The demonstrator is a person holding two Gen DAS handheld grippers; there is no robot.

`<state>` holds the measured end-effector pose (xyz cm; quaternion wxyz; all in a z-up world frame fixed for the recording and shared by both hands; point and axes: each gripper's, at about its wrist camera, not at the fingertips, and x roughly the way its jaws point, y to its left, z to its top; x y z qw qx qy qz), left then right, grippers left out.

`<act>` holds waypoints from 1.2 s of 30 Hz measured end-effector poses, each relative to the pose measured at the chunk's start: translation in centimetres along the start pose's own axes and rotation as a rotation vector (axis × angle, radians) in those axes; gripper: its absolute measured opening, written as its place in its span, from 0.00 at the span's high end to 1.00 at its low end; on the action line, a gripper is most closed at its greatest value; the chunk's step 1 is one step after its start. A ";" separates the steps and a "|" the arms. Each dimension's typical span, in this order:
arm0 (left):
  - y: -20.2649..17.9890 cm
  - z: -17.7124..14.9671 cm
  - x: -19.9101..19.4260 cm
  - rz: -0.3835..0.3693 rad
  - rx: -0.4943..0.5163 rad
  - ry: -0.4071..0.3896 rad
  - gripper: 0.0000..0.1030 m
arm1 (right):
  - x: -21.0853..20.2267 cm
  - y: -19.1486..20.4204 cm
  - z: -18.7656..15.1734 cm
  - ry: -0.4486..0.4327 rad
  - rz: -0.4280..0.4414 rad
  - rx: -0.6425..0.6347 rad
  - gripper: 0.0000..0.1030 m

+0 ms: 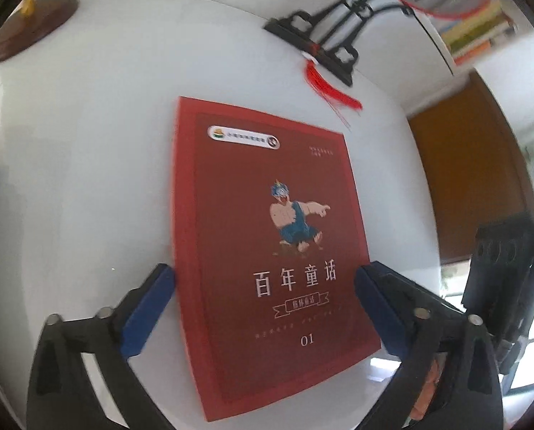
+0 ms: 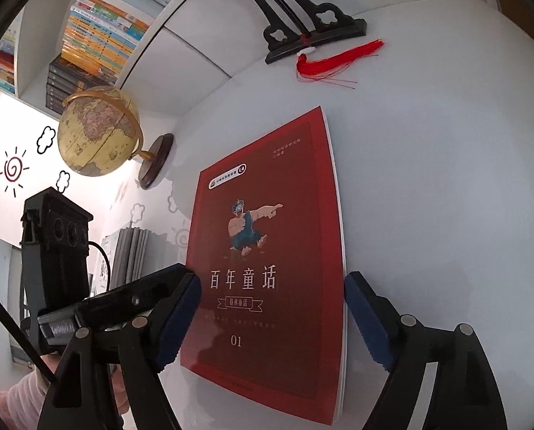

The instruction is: Organize books

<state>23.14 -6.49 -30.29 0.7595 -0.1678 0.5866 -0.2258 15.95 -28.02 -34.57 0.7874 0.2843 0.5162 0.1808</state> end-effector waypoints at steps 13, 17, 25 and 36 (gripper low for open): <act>-0.5 -1.6 0.9 -0.056 -0.015 0.018 0.99 | 0.5 -0.8 -1.6 0.040 0.223 0.098 0.91; 0.4 -1.6 1.1 -0.065 -0.056 0.035 0.99 | 1.4 -1.3 -2.0 0.053 0.237 0.166 0.84; 1.1 -1.3 0.8 -0.059 -0.083 0.043 0.97 | 2.6 -0.7 -2.2 0.021 0.266 0.203 0.75; 5.3 0.7 -3.4 0.107 -0.241 -0.059 0.67 | -0.5 1.8 -1.2 -0.094 0.389 0.124 0.97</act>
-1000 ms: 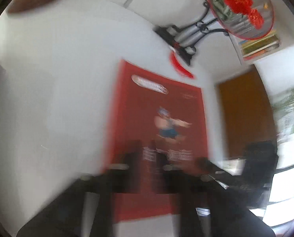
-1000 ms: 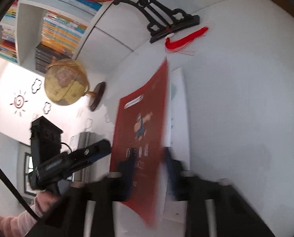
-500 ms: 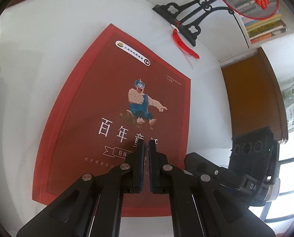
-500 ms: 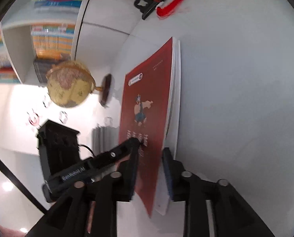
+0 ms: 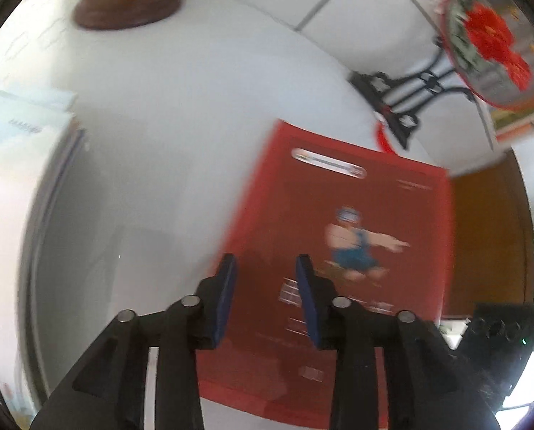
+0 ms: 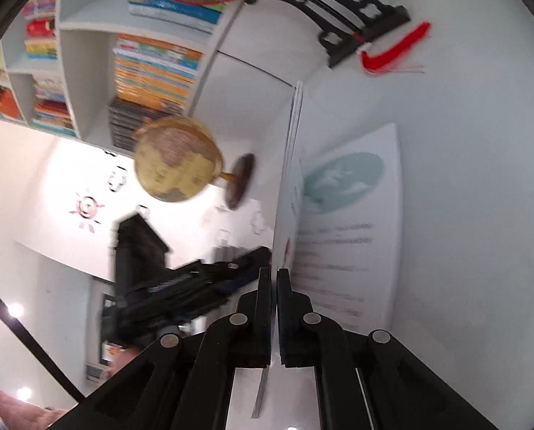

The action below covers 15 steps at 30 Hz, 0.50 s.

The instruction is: Organize books

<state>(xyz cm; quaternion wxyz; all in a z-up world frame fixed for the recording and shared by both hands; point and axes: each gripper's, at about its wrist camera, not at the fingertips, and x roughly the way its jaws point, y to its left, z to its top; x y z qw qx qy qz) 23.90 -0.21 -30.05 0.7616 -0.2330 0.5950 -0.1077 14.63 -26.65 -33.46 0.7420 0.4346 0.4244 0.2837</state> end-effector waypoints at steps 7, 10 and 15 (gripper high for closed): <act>1.5 -0.2 0.4 -0.091 -0.080 0.036 0.44 | -1.6 1.1 0.2 -0.038 0.196 0.048 0.97; 1.2 -0.2 0.4 -0.127 -0.108 0.029 0.33 | -2.1 1.7 0.2 -0.061 0.269 0.067 0.96; 1.1 0.0 0.5 -0.317 -0.177 0.067 0.33 | -3.1 2.6 0.8 -0.075 0.331 0.059 0.96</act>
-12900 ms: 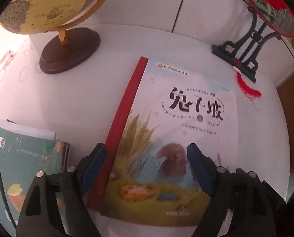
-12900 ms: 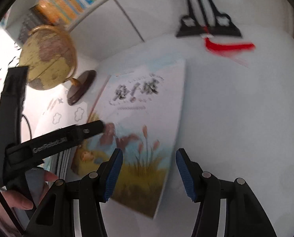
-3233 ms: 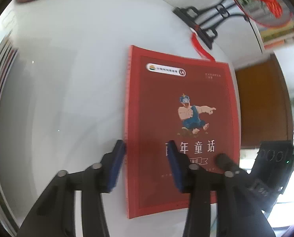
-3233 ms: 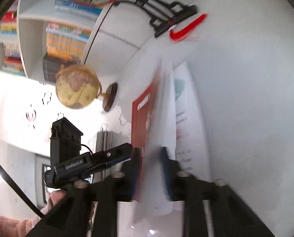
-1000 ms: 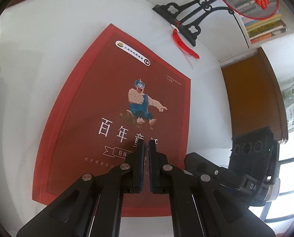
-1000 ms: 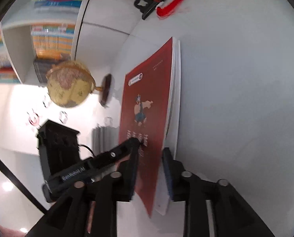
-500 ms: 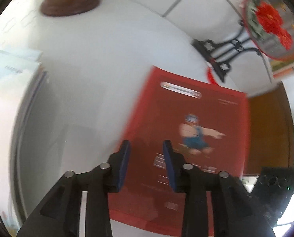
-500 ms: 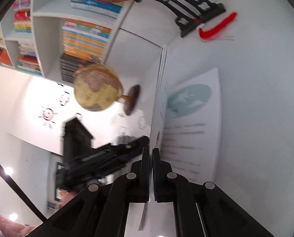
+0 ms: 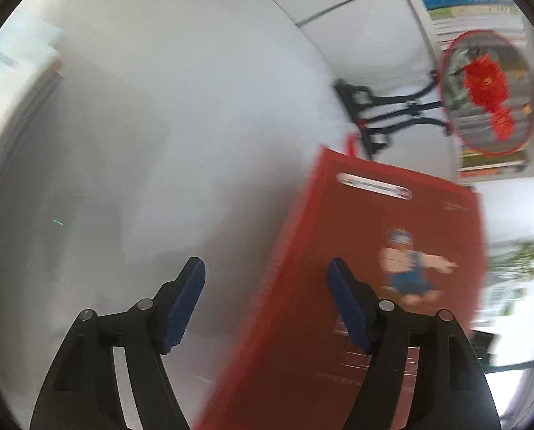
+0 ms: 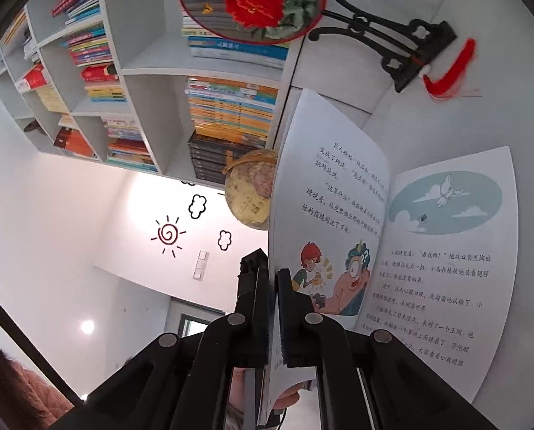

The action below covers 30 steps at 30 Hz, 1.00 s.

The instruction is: Organize books

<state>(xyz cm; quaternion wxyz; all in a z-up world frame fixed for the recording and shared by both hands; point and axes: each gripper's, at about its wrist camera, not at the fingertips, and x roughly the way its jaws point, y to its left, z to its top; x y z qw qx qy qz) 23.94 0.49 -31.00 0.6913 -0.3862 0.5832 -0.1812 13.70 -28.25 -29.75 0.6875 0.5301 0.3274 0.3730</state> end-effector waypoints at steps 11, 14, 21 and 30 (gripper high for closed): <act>0.1 0.0 -2.1 -0.074 -0.010 -0.105 0.63 | -0.9 -3.0 0.0 0.013 -0.212 0.051 0.96; -0.2 0.0 -1.5 -0.104 0.015 -0.077 0.63 | -0.4 -4.2 -0.1 0.048 -0.360 0.053 0.96; -0.3 -0.6 -0.7 -0.183 0.022 -0.028 0.63 | 0.3 -5.7 -0.5 0.087 -0.499 0.061 0.96; -0.8 -2.2 1.0 0.084 0.141 -0.023 0.87 | -0.5 -7.3 -0.8 0.088 -0.543 0.114 0.96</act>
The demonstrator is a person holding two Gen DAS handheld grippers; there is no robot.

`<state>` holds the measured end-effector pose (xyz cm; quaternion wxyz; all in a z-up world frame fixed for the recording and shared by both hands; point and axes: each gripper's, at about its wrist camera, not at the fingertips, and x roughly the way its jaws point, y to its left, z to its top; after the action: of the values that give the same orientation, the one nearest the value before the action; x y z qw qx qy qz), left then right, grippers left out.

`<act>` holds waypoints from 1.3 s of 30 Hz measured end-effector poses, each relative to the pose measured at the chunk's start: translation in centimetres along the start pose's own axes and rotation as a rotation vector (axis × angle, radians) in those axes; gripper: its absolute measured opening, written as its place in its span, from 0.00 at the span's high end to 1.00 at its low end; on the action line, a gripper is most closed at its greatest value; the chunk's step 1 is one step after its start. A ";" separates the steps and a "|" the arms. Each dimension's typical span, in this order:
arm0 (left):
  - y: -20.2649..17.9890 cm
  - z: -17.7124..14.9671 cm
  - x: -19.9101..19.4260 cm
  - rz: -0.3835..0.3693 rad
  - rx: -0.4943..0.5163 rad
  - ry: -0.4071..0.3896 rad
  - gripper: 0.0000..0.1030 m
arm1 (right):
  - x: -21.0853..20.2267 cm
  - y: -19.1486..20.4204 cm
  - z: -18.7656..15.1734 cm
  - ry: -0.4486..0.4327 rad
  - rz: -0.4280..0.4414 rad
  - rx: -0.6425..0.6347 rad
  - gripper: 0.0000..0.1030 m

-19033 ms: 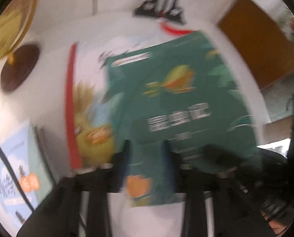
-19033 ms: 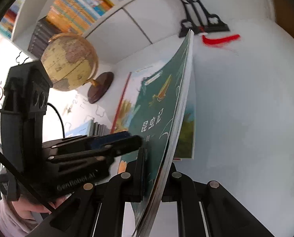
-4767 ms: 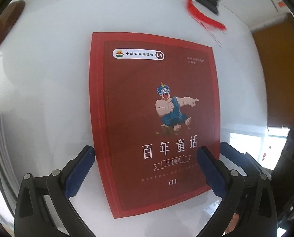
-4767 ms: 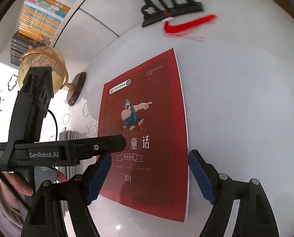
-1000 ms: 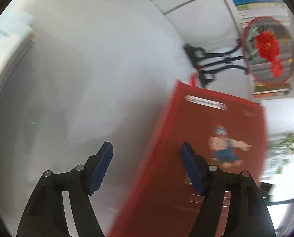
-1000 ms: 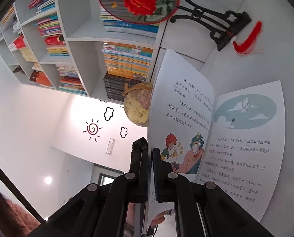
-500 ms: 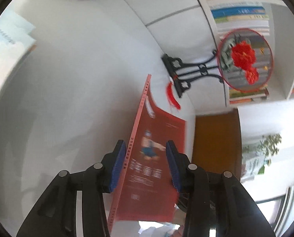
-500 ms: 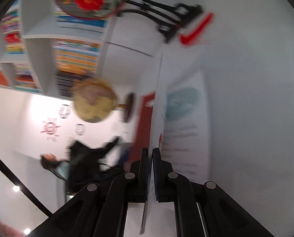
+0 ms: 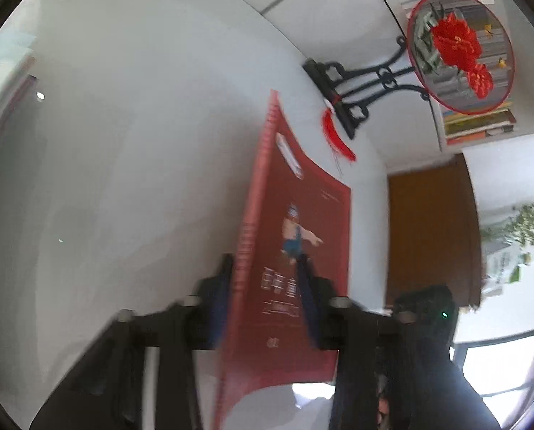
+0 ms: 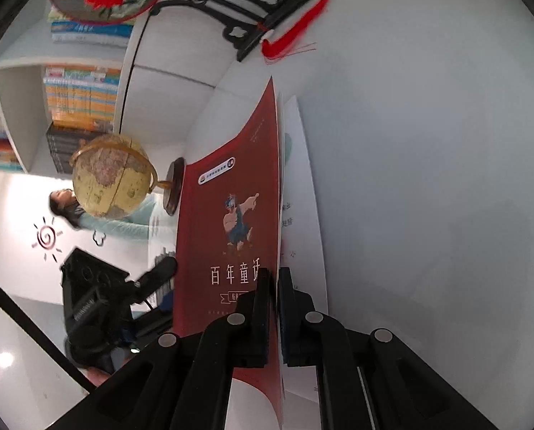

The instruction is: Organize books

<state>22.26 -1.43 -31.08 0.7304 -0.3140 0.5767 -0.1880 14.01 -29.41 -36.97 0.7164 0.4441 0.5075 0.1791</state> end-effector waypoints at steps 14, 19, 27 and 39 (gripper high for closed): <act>-5.8 0.0 -4.2 0.117 0.201 -0.063 0.93 | -3.8 6.4 -0.6 -0.088 0.004 -0.147 0.96; -8.0 0.1 -7.3 0.100 0.258 -0.101 0.93 | -6.0 9.2 -0.5 -0.119 0.021 -0.183 0.96; -7.1 -0.2 -14.0 0.052 0.260 -0.159 0.93 | -8.2 17.2 -2.1 -0.152 0.047 -0.295 0.96; 2.5 -0.7 -23.6 0.141 0.162 -0.243 0.91 | -1.1 28.5 -8.0 -0.031 0.083 -0.480 0.95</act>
<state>15.12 15.29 -15.75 0.8292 -0.2332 0.4874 -0.1430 12.02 -11.13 -13.75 0.8011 0.2844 0.4207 0.3169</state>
